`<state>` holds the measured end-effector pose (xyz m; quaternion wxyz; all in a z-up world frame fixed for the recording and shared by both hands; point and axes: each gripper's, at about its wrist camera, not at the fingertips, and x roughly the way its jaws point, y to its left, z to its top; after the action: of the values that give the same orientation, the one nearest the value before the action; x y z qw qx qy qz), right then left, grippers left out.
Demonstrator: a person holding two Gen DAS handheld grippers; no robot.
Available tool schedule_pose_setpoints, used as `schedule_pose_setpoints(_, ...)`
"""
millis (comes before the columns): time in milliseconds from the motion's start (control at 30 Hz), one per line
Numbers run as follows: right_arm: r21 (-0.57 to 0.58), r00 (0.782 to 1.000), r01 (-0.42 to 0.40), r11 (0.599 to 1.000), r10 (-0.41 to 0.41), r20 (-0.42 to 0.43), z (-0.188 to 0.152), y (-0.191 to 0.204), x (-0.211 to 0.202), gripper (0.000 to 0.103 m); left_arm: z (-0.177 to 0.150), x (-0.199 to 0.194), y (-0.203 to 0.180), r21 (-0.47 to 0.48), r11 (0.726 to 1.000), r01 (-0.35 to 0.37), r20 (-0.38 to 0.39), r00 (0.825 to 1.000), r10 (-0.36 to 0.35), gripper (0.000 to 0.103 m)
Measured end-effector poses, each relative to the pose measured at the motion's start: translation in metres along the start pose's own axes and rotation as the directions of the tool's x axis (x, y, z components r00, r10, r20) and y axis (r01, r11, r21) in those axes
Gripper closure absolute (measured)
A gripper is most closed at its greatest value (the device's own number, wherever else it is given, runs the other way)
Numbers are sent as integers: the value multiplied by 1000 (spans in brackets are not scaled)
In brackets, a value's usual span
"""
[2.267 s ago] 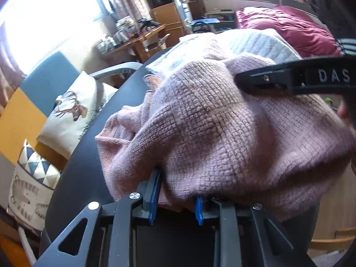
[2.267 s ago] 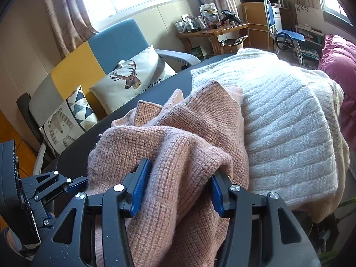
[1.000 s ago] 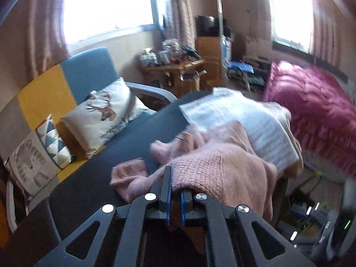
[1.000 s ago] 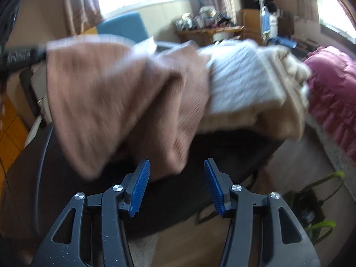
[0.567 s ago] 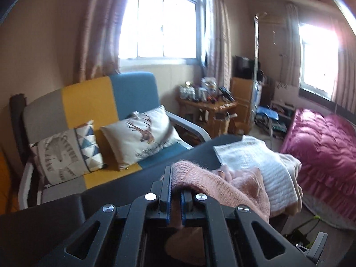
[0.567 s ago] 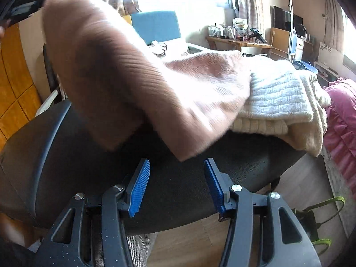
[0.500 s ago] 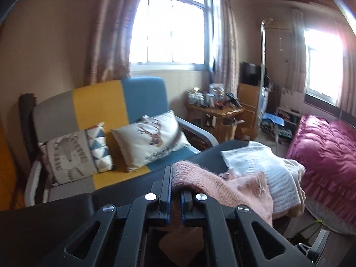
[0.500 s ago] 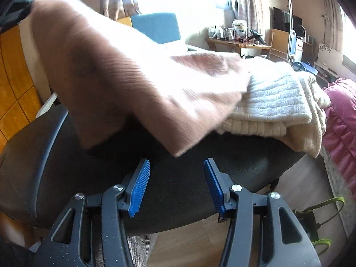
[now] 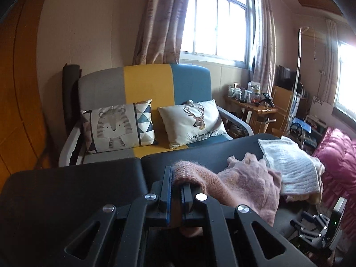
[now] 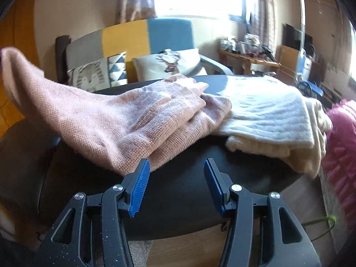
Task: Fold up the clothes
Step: 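Lift the pink sweater with the left gripper and open the right gripper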
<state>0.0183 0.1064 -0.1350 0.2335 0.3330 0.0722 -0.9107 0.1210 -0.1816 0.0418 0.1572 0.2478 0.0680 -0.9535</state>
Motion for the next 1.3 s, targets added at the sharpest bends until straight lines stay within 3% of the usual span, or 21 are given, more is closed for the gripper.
schedule_pose_setpoints(200,-35,999,-25,999,26,24,5,22,-9,49,10,-15,3,13,999,-34,48,998,33,98)
schedule_pose_setpoints(400,-51,992,-46,998,52,117,30,29,-29,49,14,-25,-9,21,996,-86,80,993,84,98)
schedule_pose_setpoints(633,-42,954,-37,998,48,297,71,4,-85,49,28,-58,-32,-12,992,-128,169,977,128,98)
schedule_pose_setpoints(767,-4,901,-24,1000,23,434,102,-21,-138,49,40,-90,-45,7,987,-159,245,958,153,98)
schedule_pose_setpoints(933,59,786,0,998,-37,617,137,-52,-216,49,61,-143,-47,7,985,-170,356,921,157,98)
schedule_pose_setpoints(1000,73,734,20,997,-64,677,146,-59,-243,42,69,-161,-46,15,984,-180,391,906,160,98)
schedule_pose_setpoints(1067,82,682,39,996,-86,726,152,-65,-265,22,76,-177,-42,14,983,-182,419,894,160,98)
schedule_pose_setpoints(1167,51,676,65,997,-82,732,155,-61,-266,18,83,-191,-30,-3,987,-164,427,892,149,98)
schedule_pose_setpoints(1233,32,725,49,998,-58,686,151,-54,-243,18,84,-188,-24,-4,983,-186,415,894,170,98)
schedule_pose_setpoints(1300,9,790,3,1000,-8,613,140,-45,-209,18,87,-181,-22,7,978,-208,406,895,187,98)
